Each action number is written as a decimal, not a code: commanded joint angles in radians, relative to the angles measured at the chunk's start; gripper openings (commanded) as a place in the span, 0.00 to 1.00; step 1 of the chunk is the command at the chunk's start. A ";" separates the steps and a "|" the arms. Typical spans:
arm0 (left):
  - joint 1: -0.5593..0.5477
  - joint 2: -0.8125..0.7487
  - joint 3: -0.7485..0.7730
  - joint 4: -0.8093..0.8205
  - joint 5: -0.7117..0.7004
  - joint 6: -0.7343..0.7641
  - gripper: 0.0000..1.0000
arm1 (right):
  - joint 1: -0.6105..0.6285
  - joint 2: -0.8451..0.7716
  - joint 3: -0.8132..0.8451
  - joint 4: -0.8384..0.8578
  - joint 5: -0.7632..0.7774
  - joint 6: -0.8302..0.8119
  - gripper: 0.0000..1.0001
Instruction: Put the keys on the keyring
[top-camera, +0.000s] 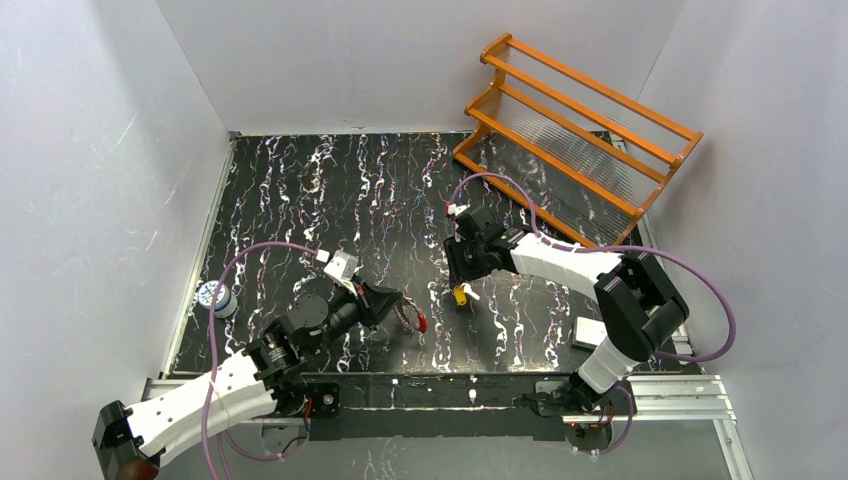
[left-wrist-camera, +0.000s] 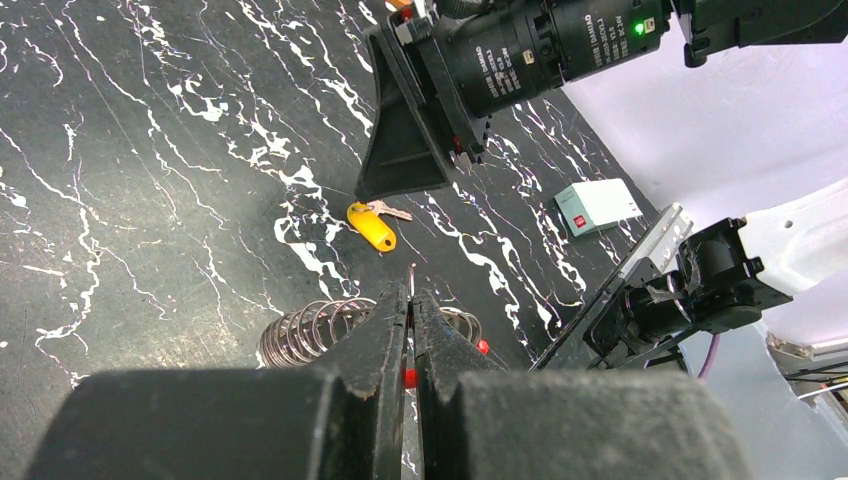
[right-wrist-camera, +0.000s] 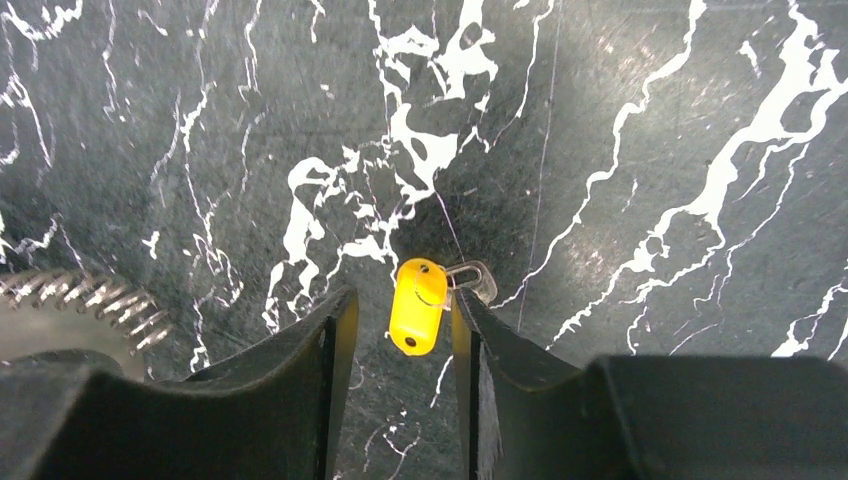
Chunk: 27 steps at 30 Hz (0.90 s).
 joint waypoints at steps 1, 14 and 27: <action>-0.003 0.000 0.004 0.044 0.002 -0.005 0.00 | 0.003 -0.005 -0.023 0.008 -0.057 -0.109 0.48; -0.003 0.001 -0.005 0.053 0.006 -0.009 0.00 | 0.070 0.078 0.031 -0.019 0.079 -0.185 0.47; -0.003 -0.004 -0.006 0.053 0.010 -0.014 0.00 | 0.113 0.120 0.068 -0.030 0.226 -0.164 0.36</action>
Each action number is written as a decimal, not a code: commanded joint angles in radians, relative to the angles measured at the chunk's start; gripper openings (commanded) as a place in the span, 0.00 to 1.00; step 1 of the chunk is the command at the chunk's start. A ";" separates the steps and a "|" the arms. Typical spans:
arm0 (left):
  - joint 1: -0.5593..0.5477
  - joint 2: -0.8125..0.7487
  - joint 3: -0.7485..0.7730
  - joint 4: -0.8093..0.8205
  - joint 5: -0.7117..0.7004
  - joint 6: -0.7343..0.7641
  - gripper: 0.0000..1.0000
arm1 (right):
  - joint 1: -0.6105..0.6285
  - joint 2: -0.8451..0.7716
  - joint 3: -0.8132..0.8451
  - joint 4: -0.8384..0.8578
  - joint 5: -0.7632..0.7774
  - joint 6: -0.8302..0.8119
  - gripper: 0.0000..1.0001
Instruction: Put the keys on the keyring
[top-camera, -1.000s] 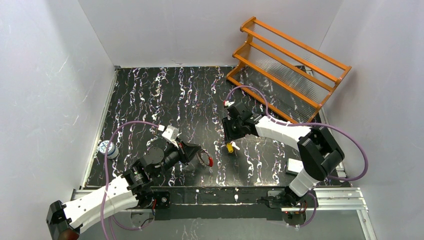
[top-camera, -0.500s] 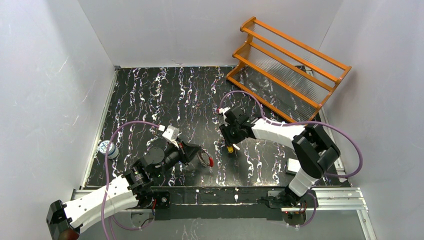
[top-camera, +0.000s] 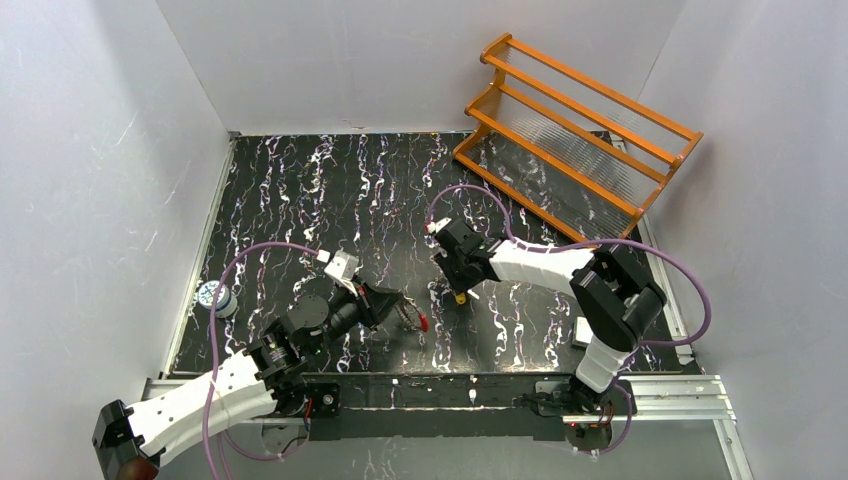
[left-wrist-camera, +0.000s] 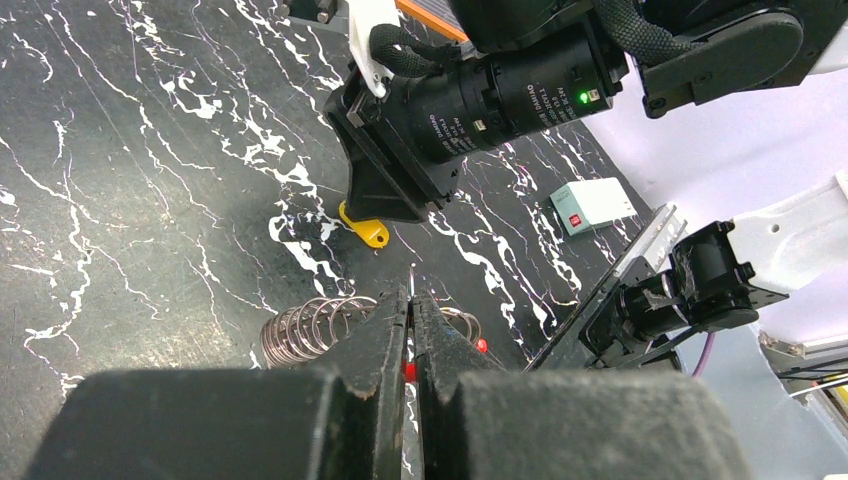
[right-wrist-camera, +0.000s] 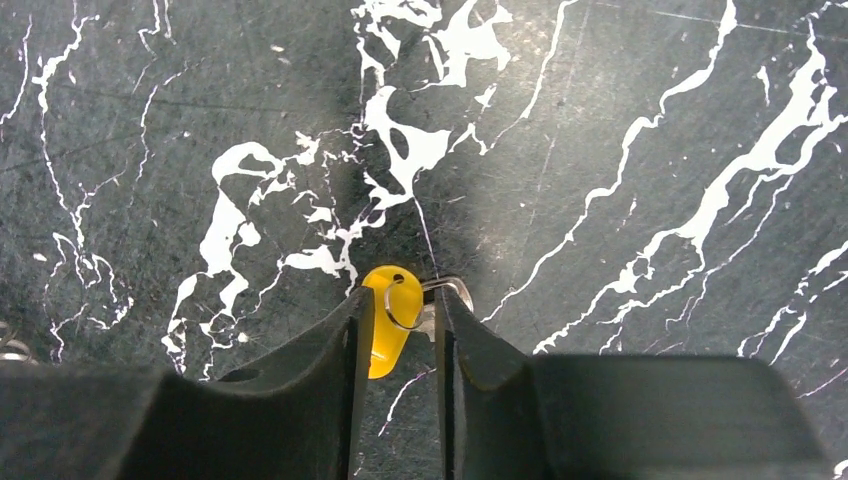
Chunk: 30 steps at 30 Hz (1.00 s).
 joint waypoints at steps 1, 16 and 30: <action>-0.003 -0.009 0.000 0.038 0.002 -0.005 0.00 | 0.008 0.020 0.051 -0.006 0.059 -0.003 0.31; -0.003 -0.013 0.008 0.023 0.008 0.024 0.00 | 0.008 -0.058 0.056 0.008 0.002 -0.010 0.01; -0.003 -0.001 0.086 0.013 0.105 0.239 0.00 | 0.000 -0.461 -0.090 0.240 -0.293 -0.120 0.01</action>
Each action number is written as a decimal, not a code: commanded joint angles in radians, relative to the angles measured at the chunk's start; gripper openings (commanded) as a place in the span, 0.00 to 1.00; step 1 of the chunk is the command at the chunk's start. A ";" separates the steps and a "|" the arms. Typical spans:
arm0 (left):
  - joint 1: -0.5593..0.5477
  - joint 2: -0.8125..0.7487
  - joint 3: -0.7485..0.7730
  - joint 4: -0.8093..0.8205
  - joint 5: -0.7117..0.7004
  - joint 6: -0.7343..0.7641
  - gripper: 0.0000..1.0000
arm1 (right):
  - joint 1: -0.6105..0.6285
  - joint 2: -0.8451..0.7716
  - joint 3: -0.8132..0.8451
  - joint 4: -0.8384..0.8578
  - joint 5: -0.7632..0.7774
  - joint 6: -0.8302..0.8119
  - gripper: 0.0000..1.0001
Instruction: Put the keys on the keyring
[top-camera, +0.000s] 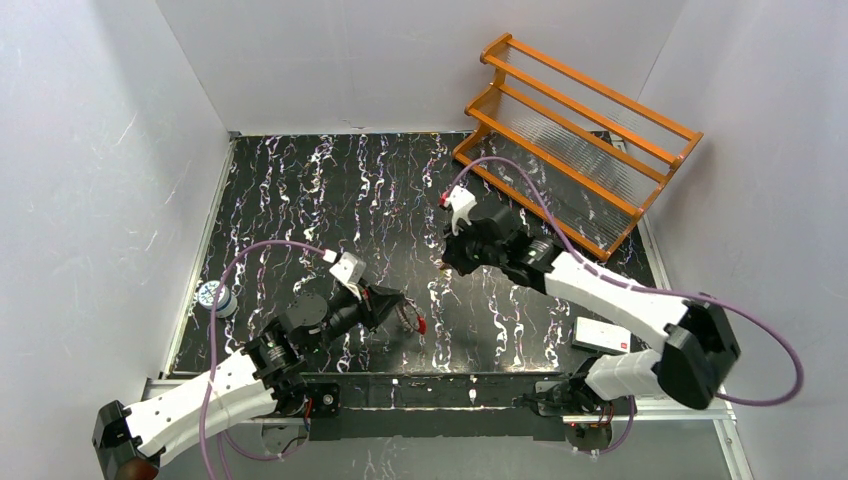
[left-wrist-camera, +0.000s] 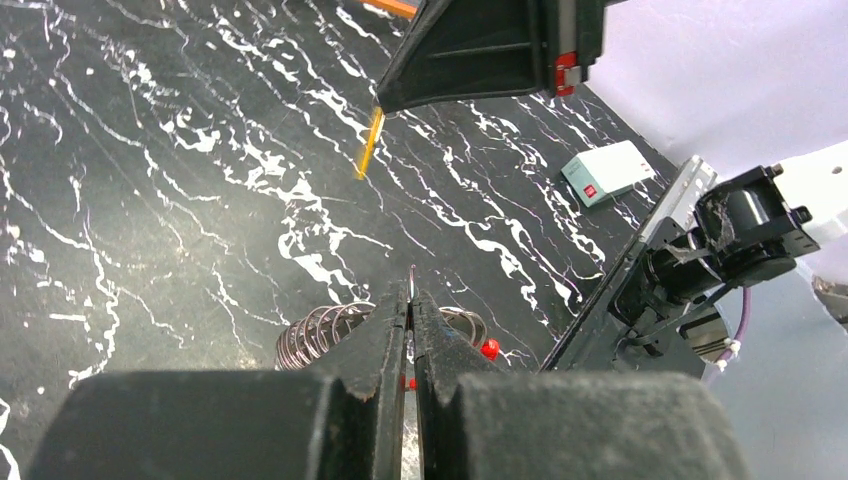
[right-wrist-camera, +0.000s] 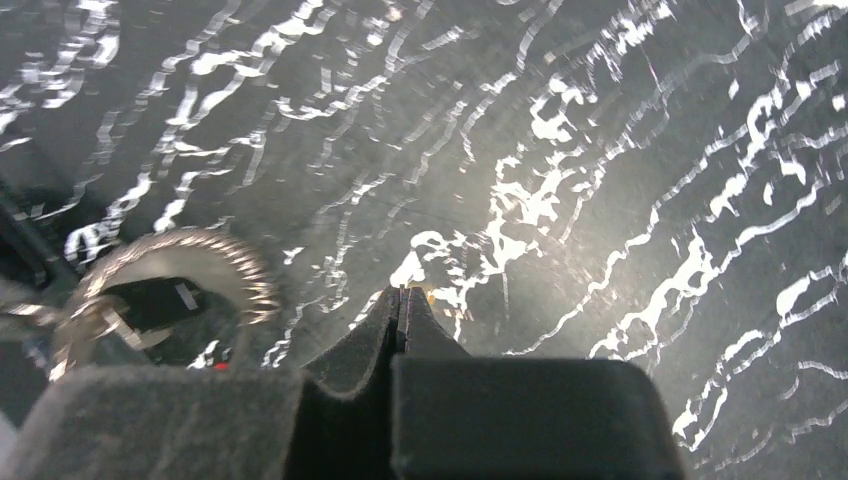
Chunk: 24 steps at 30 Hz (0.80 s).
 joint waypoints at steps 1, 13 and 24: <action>-0.003 0.002 0.071 0.040 0.067 0.120 0.00 | -0.001 -0.135 -0.084 0.166 -0.205 -0.113 0.01; -0.003 0.051 0.130 0.075 0.218 0.317 0.00 | -0.002 -0.323 -0.192 0.339 -0.406 -0.155 0.01; -0.003 0.089 0.179 0.050 0.233 0.368 0.00 | -0.001 -0.374 -0.186 0.326 -0.501 -0.126 0.01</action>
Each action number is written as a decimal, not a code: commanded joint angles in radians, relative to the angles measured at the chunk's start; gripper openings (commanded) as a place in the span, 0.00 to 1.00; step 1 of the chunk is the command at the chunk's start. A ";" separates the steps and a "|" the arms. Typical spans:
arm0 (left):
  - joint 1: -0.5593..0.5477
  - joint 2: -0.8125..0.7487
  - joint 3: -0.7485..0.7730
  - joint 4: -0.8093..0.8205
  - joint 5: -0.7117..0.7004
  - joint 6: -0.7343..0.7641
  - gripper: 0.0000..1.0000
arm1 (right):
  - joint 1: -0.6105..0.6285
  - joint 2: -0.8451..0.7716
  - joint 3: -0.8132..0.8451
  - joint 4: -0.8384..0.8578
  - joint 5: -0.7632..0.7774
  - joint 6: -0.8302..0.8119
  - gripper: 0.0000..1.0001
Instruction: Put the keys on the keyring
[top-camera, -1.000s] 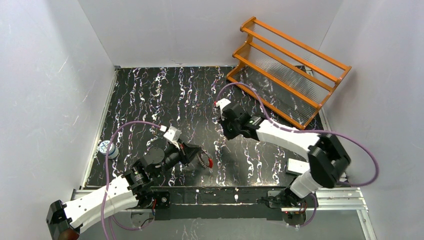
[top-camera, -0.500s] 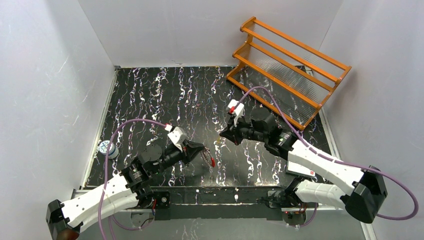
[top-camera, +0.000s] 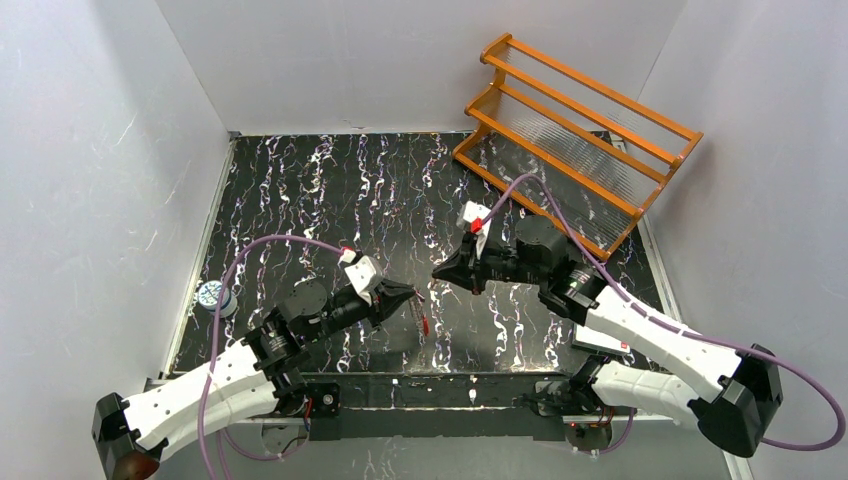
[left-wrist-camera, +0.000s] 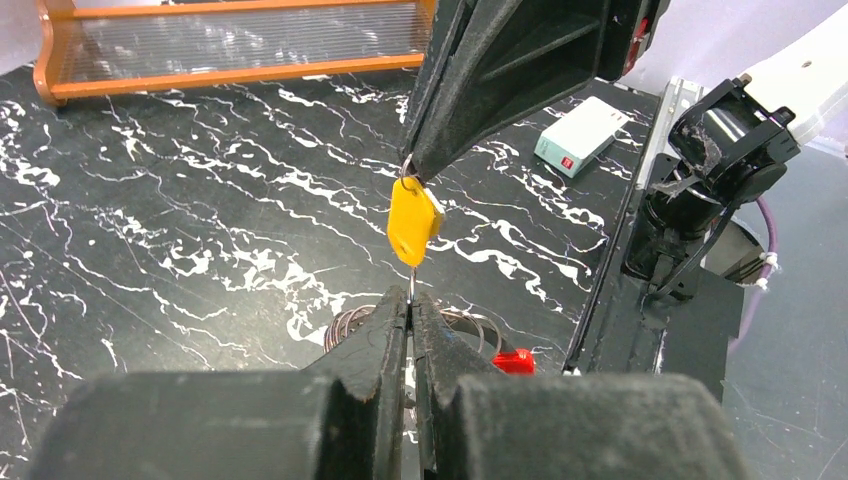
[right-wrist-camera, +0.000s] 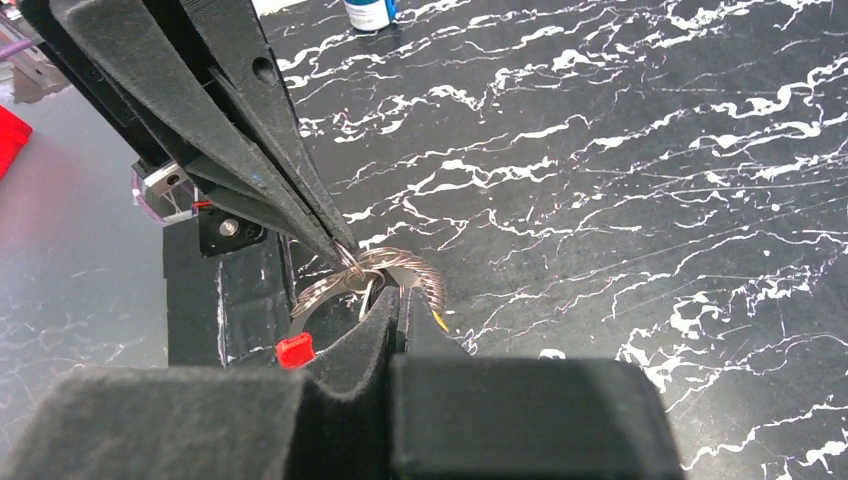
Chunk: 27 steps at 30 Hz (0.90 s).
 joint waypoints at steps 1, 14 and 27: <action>-0.003 0.000 0.056 0.017 0.020 0.036 0.00 | 0.000 -0.040 0.021 0.017 -0.045 0.003 0.01; -0.003 -0.001 0.024 0.081 0.008 0.018 0.00 | 0.000 0.078 0.032 0.120 -0.324 0.133 0.01; -0.003 -0.007 0.008 0.100 0.026 -0.014 0.00 | -0.001 0.061 0.045 0.148 -0.209 0.147 0.01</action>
